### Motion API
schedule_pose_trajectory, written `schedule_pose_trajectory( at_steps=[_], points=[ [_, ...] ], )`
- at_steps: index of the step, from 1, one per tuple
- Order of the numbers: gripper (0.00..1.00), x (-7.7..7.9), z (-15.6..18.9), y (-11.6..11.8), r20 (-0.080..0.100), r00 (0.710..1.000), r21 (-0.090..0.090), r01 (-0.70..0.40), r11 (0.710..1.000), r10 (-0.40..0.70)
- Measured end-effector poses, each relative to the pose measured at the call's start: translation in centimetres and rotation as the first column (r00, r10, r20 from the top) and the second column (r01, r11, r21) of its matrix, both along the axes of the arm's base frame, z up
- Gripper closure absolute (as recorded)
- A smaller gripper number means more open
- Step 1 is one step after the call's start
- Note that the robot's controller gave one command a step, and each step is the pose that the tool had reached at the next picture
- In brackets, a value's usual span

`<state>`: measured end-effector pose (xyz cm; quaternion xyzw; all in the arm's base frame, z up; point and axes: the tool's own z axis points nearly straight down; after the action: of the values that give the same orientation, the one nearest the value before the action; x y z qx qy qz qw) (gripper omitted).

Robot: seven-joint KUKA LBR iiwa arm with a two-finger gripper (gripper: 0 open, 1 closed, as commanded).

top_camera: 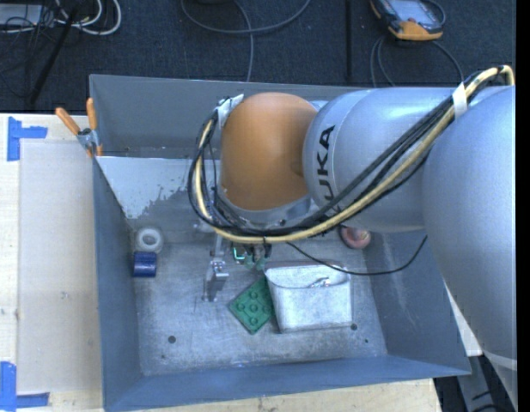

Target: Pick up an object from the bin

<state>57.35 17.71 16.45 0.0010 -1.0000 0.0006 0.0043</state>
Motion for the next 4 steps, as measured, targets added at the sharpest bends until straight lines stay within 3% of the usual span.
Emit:
schedule_pose_trajectory(
  at_steps=[1,2,3,4],
  points=[
    [0.00,-0.6,-9.0,-8.3,0.017,0.877,0.007,-0.480,0.877,0.480],
    [0.00,-1.6,-6.5,-12.5,0.010,0.667,0.002,-0.745,0.667,0.745],
    [0.00,0.8,-4.9,-10.7,0.011,0.574,0.001,-0.819,0.574,0.819],
    [0.00,1.7,-9.0,-10.0,0.006,0.396,0.008,-0.918,0.396,0.918]
  ],
)
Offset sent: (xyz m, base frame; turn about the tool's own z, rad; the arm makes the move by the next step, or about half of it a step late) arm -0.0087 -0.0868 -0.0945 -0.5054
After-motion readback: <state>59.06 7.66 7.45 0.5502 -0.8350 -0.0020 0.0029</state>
